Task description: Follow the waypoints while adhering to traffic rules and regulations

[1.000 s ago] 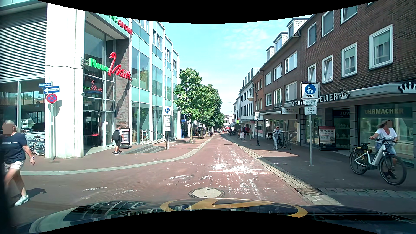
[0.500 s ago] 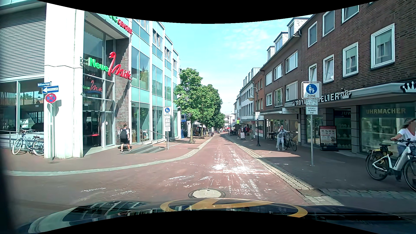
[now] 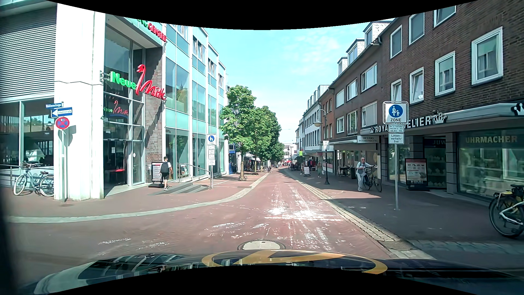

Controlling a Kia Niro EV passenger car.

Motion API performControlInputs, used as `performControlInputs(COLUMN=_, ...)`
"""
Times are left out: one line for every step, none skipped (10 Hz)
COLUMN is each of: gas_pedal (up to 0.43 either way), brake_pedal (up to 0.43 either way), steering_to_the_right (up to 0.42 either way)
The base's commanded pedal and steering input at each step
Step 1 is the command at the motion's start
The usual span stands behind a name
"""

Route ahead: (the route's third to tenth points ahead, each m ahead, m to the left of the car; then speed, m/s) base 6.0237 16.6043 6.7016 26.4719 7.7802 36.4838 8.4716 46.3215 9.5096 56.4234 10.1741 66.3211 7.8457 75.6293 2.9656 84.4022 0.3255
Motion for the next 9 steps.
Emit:
performControlInputs(gas_pedal=0.0, brake_pedal=0.11, steering_to_the_right=-0.227)
performControlInputs(gas_pedal=0.0, brake_pedal=0.098, steering_to_the_right=-0.264)
performControlInputs(gas_pedal=0.0, brake_pedal=0.098, steering_to_the_right=-0.304)
performControlInputs(gas_pedal=0.0, brake_pedal=0.098, steering_to_the_right=-0.331)
performControlInputs(gas_pedal=0.0, brake_pedal=0.104, steering_to_the_right=-0.35)
performControlInputs(gas_pedal=0.0, brake_pedal=0.098, steering_to_the_right=-0.371)
performControlInputs(gas_pedal=0.0, brake_pedal=0.104, steering_to_the_right=-0.403)
performControlInputs(gas_pedal=0.0, brake_pedal=0.104, steering_to_the_right=-0.421)
performControlInputs(gas_pedal=0.0, brake_pedal=0.11, steering_to_the_right=-0.442)
